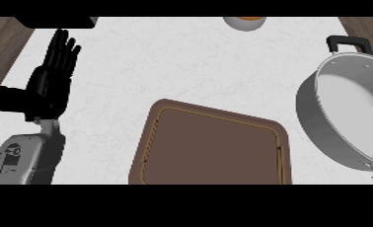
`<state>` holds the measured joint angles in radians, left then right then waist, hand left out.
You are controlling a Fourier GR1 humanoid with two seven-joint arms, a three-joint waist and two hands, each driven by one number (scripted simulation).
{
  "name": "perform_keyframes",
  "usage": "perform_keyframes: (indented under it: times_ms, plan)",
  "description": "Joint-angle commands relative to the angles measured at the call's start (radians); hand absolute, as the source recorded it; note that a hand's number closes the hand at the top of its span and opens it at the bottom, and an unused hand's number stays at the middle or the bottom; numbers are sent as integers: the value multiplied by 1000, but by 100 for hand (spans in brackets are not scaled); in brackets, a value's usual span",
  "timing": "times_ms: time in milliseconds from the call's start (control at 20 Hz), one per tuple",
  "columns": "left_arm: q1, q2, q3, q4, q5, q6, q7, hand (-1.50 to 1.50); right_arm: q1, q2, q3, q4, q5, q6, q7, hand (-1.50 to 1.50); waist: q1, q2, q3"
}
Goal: Pick the lemon from the tray and place it in the pot
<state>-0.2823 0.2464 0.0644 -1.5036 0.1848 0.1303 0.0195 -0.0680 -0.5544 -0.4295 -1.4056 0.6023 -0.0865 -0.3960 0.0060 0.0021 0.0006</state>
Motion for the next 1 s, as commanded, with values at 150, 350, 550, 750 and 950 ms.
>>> perform_keyframes:
  times_ms: [150,350,550,750,950]
  plan:
    - [-12,-16,-14,7,-17,-8,-14,0,-155,-39,62,343,54,70,-7,150,18,5,1]
    - [-75,-45,-16,42,-37,37,13,0,-231,-54,73,420,-7,214,2,-150,5,3,0]
    - [-13,28,49,-26,23,-37,45,0,-207,-1,93,534,-4,141,-215,-150,5,0,1]
    - [-44,-2,32,31,-1,-24,26,0,-230,-25,26,517,-110,205,-308,-150,-7,-1,0]
    - [46,-29,-11,-79,-26,-3,44,0,-253,37,-41,498,-237,279,-221,-150,0,-5,0]
